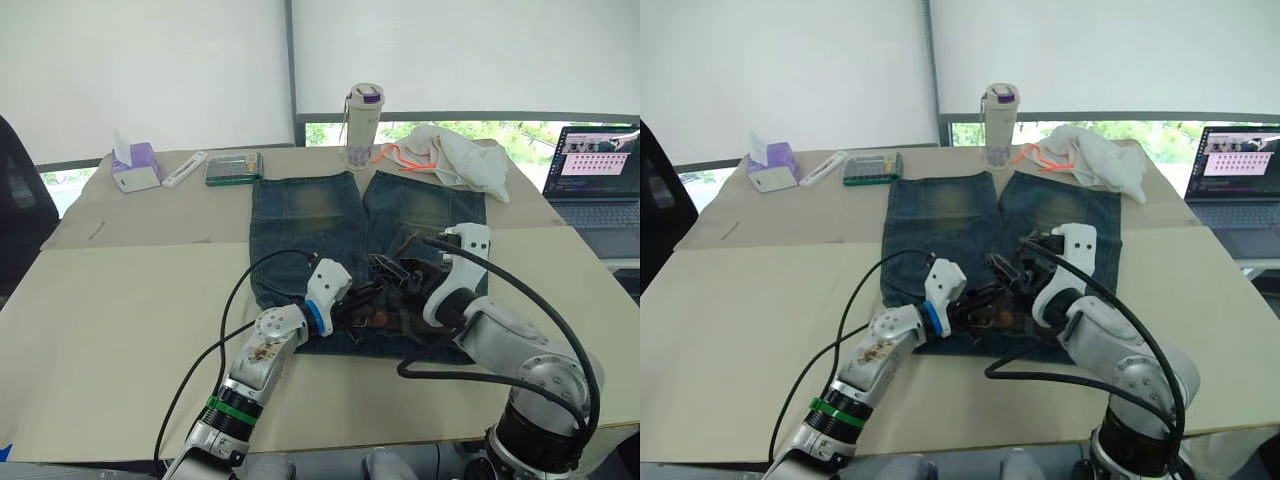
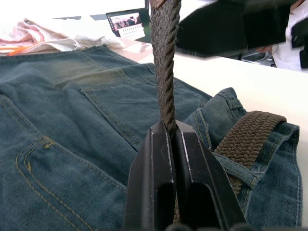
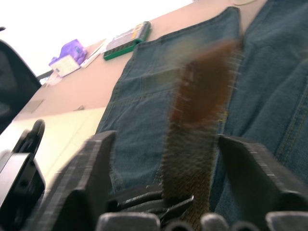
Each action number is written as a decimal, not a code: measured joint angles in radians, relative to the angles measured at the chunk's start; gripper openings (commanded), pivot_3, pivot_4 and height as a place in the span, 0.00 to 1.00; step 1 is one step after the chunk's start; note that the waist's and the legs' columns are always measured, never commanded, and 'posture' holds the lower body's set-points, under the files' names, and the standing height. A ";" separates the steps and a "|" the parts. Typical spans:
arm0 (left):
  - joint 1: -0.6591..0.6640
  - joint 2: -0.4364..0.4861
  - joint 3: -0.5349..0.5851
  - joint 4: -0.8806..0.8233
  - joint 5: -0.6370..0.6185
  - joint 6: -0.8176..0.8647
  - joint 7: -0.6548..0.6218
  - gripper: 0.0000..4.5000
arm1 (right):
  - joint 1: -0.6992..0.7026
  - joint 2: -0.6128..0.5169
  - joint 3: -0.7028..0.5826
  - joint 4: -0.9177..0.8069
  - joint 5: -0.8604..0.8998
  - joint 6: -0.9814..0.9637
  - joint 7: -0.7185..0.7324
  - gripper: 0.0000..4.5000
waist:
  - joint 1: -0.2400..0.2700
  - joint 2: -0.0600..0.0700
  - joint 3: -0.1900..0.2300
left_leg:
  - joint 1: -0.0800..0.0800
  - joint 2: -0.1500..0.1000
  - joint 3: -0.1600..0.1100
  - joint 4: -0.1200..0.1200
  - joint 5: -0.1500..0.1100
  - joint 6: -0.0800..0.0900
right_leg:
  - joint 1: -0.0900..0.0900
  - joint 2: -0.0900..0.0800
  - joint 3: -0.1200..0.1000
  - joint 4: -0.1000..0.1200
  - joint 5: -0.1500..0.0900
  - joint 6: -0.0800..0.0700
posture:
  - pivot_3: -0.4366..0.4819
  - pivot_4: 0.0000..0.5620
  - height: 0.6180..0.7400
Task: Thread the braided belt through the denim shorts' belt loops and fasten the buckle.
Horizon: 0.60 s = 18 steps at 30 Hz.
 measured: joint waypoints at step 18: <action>0.018 0.021 0.031 0.000 -0.046 0.008 -0.048 0.59 | 0.024 -0.038 -0.061 0.076 0.246 -0.028 -0.233 0.00 | -0.002 0.000 0.000 | 0.000 0.000 0.001 0.000 0.000 0.000 | 0.000 0.000 0.000 0.000 0.000 0.000 | 0.48 0.27 1.00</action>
